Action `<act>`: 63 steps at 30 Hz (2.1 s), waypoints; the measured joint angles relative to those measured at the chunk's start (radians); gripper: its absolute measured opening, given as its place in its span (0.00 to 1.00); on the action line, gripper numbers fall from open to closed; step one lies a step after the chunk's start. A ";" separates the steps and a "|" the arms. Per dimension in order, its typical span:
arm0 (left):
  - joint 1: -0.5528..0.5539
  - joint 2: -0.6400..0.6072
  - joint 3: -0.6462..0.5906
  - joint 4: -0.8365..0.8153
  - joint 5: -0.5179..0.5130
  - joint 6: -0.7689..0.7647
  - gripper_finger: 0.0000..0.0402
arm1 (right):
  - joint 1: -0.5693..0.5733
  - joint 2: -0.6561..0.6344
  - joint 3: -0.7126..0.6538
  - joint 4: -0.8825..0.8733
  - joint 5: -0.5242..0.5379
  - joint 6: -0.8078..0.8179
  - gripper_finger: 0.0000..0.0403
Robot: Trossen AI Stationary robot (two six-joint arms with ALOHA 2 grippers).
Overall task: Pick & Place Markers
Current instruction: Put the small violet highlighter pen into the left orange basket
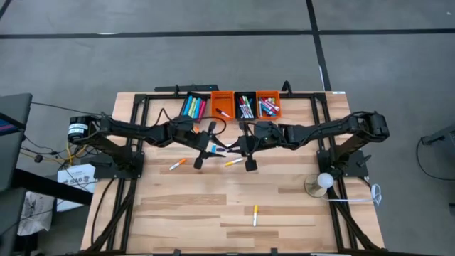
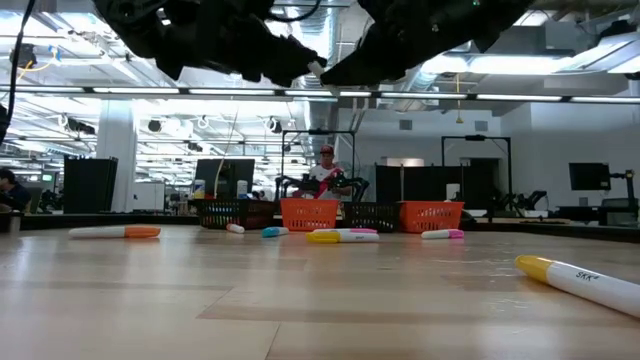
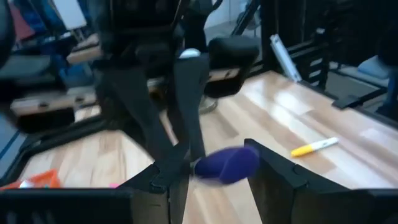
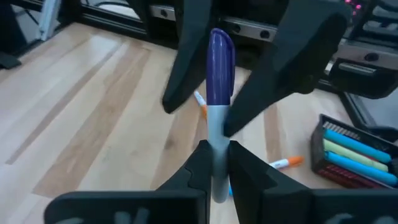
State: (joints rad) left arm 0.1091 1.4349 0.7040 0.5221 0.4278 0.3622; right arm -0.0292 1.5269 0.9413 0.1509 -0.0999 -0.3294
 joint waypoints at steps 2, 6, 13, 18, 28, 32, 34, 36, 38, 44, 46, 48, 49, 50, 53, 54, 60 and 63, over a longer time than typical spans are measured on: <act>-0.012 0.000 0.000 0.021 0.007 0.000 0.36 | 0.001 0.000 0.000 0.003 -0.002 0.000 0.06; -0.020 0.000 0.000 0.029 0.006 0.000 0.36 | 0.001 0.000 0.000 0.003 -0.003 0.000 0.08; -0.012 0.000 0.000 0.028 -0.010 0.000 0.36 | 0.008 0.000 0.000 0.003 0.002 0.000 0.07; -0.012 0.000 0.000 0.028 -0.013 0.004 0.28 | 0.008 0.000 0.000 0.003 0.002 0.000 0.08; -0.012 0.000 0.002 0.032 -0.055 0.057 0.10 | 0.009 0.001 0.000 -0.003 -0.001 0.022 0.09; -0.012 0.000 0.002 0.027 -0.067 0.049 0.14 | 0.008 0.001 0.000 -0.009 -0.002 0.031 0.12; -0.012 0.000 0.002 0.021 -0.066 0.047 0.16 | 0.010 0.001 0.000 -0.009 -0.003 0.039 0.13; -0.012 0.000 0.001 0.017 -0.065 0.046 0.16 | 0.010 0.001 0.000 -0.005 -0.004 0.044 0.15; -0.012 0.000 0.000 0.017 -0.067 0.046 0.14 | 0.010 0.001 0.000 -0.004 -0.001 0.045 0.18; -0.012 0.000 0.000 0.017 -0.070 0.046 0.11 | 0.006 0.001 0.000 -0.075 0.023 0.049 0.32; -0.012 0.000 0.000 0.017 -0.070 0.046 0.14 | 0.001 0.001 0.000 -0.098 0.036 0.048 0.39; -0.012 0.000 0.000 0.017 -0.076 0.045 0.17 | -0.002 0.001 0.000 -0.126 0.054 0.039 0.44; -0.012 0.000 0.000 0.017 -0.086 0.045 0.18 | -0.007 -0.001 0.000 -0.142 0.059 0.035 0.47; -0.012 0.000 0.000 0.017 -0.093 0.045 0.18 | -0.011 -0.002 0.000 -0.154 0.063 0.033 0.49; -0.009 0.000 0.000 0.017 -0.145 0.045 0.14 | -0.028 -0.003 0.000 -0.189 0.078 0.033 0.55; -0.005 0.000 0.000 0.017 -0.162 0.044 0.13 | -0.036 -0.003 0.000 -0.201 0.078 0.033 0.56; 0.050 0.000 0.000 0.017 -0.208 -0.029 0.03 | -0.084 -0.003 0.000 -0.247 0.080 0.050 0.58; 0.078 0.000 0.000 0.009 -0.208 -0.068 0.01 | -0.099 -0.003 0.000 -0.260 0.079 0.067 0.57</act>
State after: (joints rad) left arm 0.1875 1.4353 0.7040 0.5308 0.2199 0.2946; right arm -0.1284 1.5238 0.9409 -0.1087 -0.0210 -0.2621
